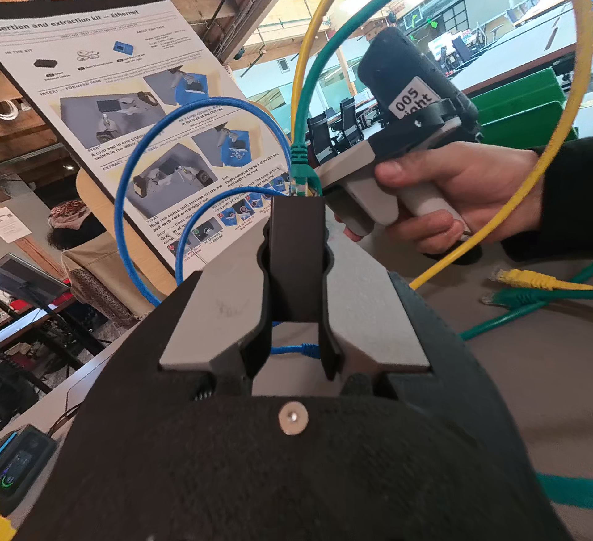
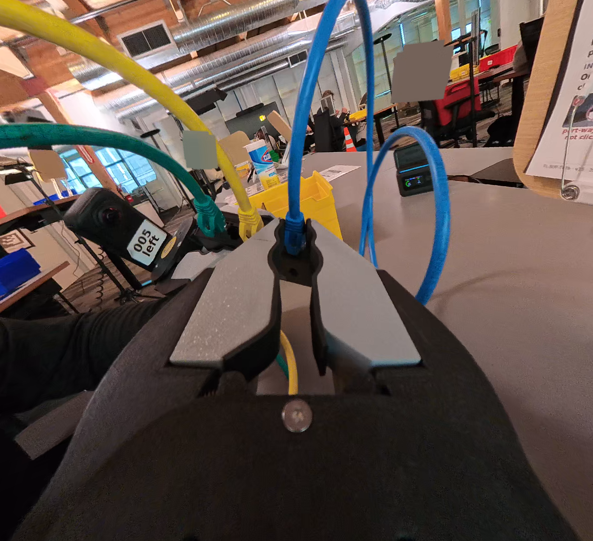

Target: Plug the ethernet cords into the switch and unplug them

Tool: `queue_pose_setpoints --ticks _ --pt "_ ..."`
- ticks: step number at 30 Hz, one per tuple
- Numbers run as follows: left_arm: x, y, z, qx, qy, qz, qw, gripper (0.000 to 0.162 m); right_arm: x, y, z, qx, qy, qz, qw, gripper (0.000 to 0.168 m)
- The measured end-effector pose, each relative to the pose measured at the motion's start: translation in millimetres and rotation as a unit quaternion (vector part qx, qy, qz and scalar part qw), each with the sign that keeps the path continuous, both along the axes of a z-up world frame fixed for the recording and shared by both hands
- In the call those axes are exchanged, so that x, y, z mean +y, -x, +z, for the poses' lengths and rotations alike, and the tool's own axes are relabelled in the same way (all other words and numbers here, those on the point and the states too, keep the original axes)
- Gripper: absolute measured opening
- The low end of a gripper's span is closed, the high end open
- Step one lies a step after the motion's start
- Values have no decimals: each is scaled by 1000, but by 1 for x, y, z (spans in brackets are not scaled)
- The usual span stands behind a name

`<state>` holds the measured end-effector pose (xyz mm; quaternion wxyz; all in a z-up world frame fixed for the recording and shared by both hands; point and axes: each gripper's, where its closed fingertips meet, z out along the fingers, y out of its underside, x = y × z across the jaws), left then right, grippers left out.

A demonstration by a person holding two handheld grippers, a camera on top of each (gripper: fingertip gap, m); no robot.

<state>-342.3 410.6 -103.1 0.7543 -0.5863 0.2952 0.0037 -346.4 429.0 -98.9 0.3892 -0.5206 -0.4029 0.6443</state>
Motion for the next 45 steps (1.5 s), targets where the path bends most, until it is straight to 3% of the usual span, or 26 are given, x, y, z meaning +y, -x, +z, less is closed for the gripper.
queue_pose_setpoints --ticks 7,11,18,21,29,36,45 --pt "4 3 -6 3 12 15 1000 26 7 -9 8 13 4 -23 1000 14" --pt "4 5 -5 -7 13 13 1000 26 19 -17 7 13 16 -40 999 0" --pt "6 4 -8 2 19 15 1000 26 10 -13 4 -1 22 -2 1000 9" --pt "5 2 -9 8 20 12 1000 26 13 -14 2 -8 16 -14 1000 0" --pt "4 -2 -14 35 20 9 999 26 13 -13 -5 -38 8 -4 999 8" --pt "1 -7 -17 68 7 19 998 26 8 -17 -9 -59 -3 21 998 2" --pt "-3 -9 -4 4 9 -9 1000 25 2 -17 2 -34 0 30 999 2"
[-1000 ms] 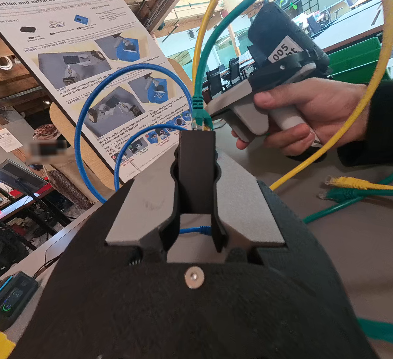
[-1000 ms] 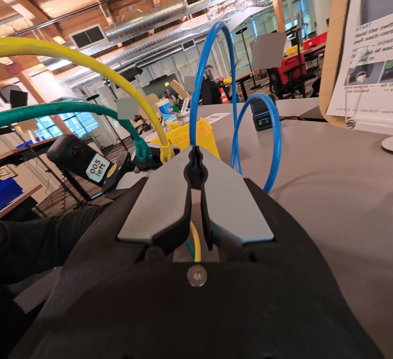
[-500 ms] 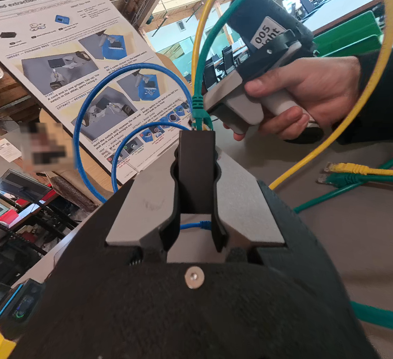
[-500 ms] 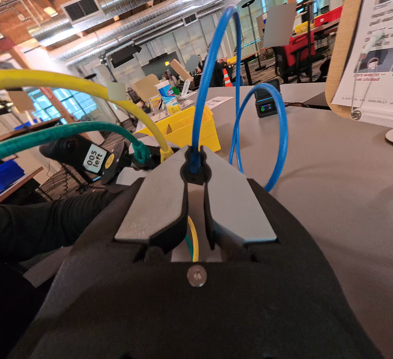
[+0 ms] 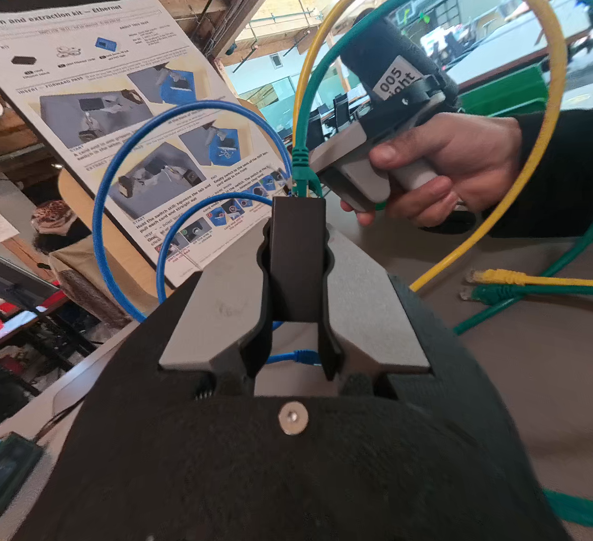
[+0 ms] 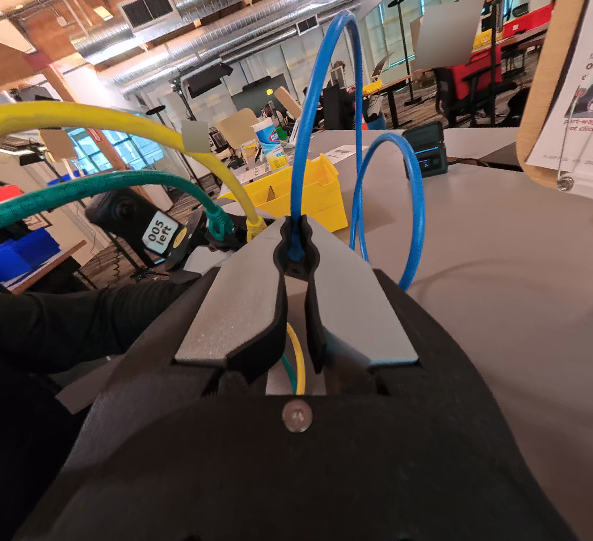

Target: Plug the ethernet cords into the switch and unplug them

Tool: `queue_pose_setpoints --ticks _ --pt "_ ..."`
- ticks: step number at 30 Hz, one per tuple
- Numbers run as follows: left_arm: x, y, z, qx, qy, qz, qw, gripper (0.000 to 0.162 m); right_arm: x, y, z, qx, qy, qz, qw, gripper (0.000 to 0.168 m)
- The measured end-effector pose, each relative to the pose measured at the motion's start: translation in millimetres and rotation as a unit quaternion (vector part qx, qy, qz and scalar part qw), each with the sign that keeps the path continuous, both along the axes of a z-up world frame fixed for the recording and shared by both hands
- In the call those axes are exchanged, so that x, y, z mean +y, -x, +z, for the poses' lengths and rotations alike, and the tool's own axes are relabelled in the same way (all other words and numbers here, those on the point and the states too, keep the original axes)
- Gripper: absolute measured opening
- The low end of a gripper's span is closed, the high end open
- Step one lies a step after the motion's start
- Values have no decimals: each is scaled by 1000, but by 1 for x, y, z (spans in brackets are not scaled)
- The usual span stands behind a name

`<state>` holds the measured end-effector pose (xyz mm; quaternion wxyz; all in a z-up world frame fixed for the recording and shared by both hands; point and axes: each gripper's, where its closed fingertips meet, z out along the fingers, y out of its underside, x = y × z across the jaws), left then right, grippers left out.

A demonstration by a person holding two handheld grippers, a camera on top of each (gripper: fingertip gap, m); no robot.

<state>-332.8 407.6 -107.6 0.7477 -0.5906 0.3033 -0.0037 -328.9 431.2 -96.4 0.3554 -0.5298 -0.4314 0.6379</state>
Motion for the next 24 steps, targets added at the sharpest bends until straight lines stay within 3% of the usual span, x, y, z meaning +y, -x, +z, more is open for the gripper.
queue_pose_setpoints --ticks 4,6,11,15,18,24 --pt "-1 3 -3 -31 24 -24 999 25 -1 2 -4 -7 6 9 1000 2" --pt "7 7 -8 -99 84 -60 990 25 8 5 -8 -16 7 -17 1000 3" --pt "17 16 -12 -283 188 -146 929 25 31 -3 2 18 50 -55 997 6" --pt "17 27 -9 -398 236 -215 860 26 40 -19 16 71 82 -52 993 1" --pt "16 28 -9 -423 243 -241 839 26 36 -17 14 63 78 -42 994 0" --pt "10 15 -13 -383 250 -246 854 25 18 -9 3 18 20 -21 999 3"
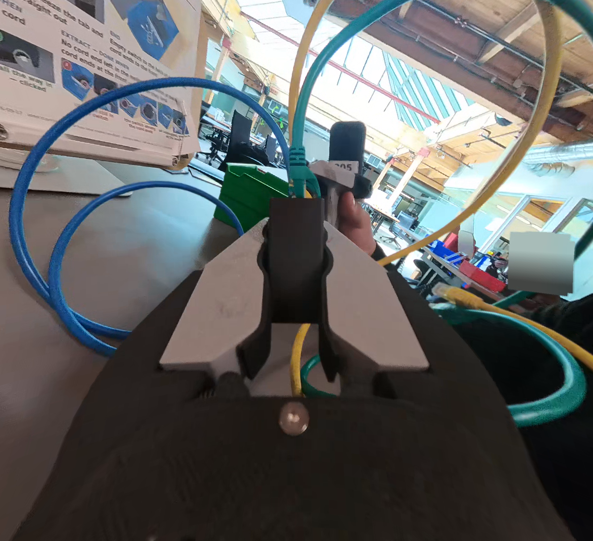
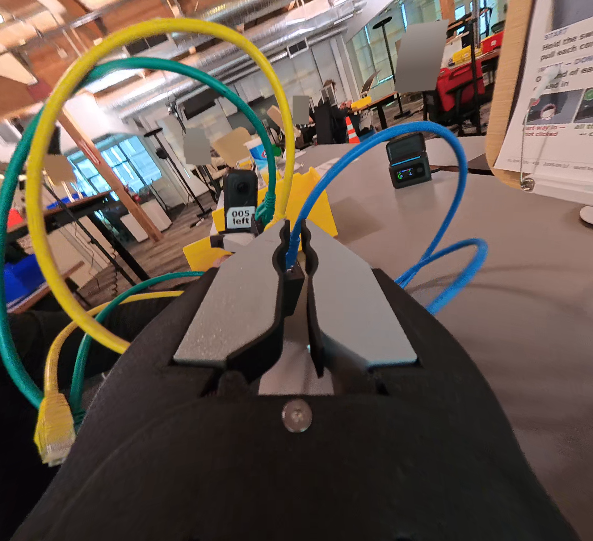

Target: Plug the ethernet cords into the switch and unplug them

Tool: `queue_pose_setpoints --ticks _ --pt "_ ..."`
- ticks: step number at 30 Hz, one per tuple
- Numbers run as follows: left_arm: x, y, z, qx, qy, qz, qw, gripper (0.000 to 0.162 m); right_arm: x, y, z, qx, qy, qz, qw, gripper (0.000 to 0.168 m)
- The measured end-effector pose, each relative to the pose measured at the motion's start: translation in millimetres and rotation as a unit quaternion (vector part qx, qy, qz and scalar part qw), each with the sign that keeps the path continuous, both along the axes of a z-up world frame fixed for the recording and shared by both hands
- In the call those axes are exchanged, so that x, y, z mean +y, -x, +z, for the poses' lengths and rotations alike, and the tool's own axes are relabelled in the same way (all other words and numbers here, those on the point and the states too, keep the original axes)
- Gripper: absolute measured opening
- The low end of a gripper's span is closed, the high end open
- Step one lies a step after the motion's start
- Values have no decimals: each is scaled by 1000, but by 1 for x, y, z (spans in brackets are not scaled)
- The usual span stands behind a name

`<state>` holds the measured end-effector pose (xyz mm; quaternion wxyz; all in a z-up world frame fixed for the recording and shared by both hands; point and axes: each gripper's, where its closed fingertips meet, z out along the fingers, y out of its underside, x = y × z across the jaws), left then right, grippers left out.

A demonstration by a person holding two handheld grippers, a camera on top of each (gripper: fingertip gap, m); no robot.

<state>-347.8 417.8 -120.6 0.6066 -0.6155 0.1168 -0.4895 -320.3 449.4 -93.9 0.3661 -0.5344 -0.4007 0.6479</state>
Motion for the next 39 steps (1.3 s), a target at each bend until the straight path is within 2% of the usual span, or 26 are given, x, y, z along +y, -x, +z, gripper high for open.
queue_pose_setpoints --ticks 10,16,19,22,28,32,33,35,37,39 --pt "-4 -10 -18 23 37 -57 997 26 -15 -23 -15 -56 -21 106 993 6" --pt "-18 -23 -29 64 42 -116 990 26 -26 -32 -34 -84 -4 190 978 6" --pt "-24 -31 -32 81 37 -138 986 26 -41 -34 -49 -114 -28 225 967 7" --pt "-28 -33 -32 91 26 -145 985 26 -46 -30 -54 -113 -72 222 966 0" --pt "-29 -33 -31 83 32 -151 985 26 -49 -32 -52 -97 -94 226 965 0" --pt "-29 -32 -30 74 35 -155 985 26 -48 -31 -50 -93 -89 225 966 4" --pt "-30 -32 -30 75 36 -157 984 26 -45 -28 -52 -100 -85 215 968 14" --pt "-30 -34 -32 81 36 -159 983 26 -43 -26 -57 -116 -83 212 967 22" --pt "-30 -35 -33 89 35 -156 983 26 -51 -30 -55 -109 -86 232 963 7" --pt "-31 -36 -32 86 32 -159 983 26 -53 -29 -55 -105 -95 230 963 6"
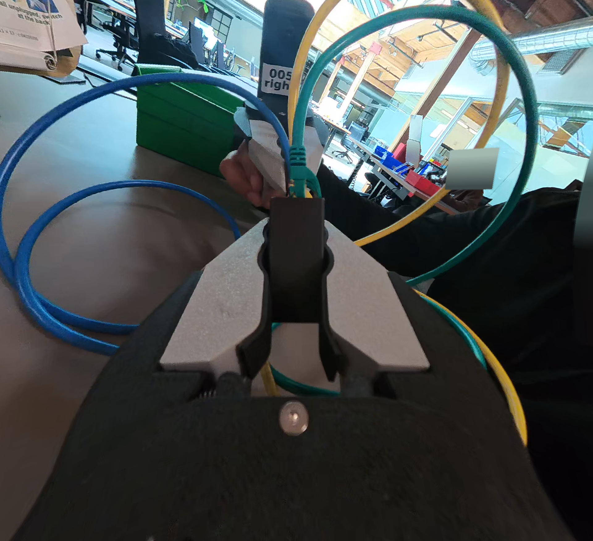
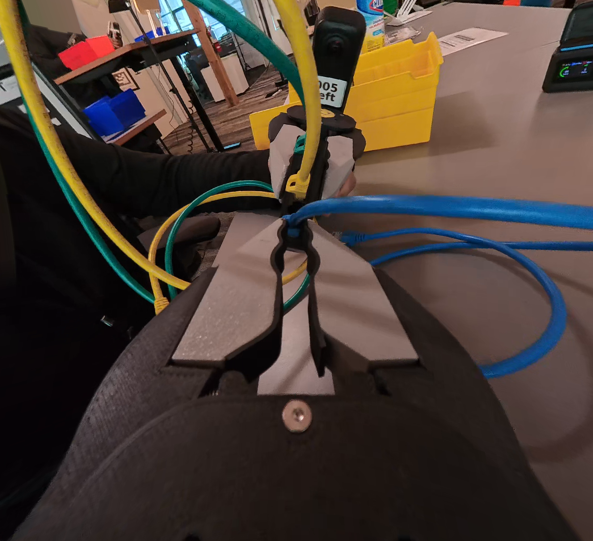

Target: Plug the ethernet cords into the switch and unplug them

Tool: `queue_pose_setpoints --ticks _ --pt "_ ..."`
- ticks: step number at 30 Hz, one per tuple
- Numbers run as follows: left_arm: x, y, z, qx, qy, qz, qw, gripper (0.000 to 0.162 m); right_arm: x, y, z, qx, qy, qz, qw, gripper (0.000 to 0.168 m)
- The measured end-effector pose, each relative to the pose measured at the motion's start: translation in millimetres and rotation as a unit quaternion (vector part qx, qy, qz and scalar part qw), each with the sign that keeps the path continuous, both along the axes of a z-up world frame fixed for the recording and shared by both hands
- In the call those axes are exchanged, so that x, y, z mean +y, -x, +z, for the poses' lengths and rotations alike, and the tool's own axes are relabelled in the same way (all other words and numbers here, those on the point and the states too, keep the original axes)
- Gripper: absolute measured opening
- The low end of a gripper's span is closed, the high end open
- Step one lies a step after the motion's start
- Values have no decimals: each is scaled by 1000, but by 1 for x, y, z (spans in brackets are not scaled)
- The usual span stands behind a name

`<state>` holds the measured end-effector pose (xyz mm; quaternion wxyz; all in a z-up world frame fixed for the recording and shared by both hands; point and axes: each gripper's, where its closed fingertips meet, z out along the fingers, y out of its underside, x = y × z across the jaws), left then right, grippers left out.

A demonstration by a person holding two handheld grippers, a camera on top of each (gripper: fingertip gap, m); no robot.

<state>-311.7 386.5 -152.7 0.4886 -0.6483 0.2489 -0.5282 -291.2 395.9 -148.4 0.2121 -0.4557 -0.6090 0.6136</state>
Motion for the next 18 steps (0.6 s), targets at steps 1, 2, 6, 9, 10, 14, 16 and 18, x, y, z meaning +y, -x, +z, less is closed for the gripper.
queue_pose_setpoints --ticks 1,2,6,9,10,14,16,18 --pt "0 0 0 -1 -1 1 1000 26 0 0 0 0 1 -1 1000 6" --pt "1 1 1 -1 -2 3 1000 26 0 1 1 1 4 -2 1000 6" --pt "3 0 -1 14 -17 24 999 26 2 2 -2 -4 12 -3 1000 5" --pt "1 -3 5 22 -55 47 997 26 0 -1 2 6 25 9 1000 5" --pt "1 -4 7 11 -53 52 997 26 0 -2 5 14 30 11 999 6" --pt "4 -5 12 -13 -50 60 997 25 1 -3 9 14 29 9 999 6" --pt "4 -4 11 -11 -52 62 997 25 0 -3 6 7 26 10 1000 6" --pt "3 -4 11 -6 -55 65 996 25 -1 -3 3 2 25 14 1000 6"
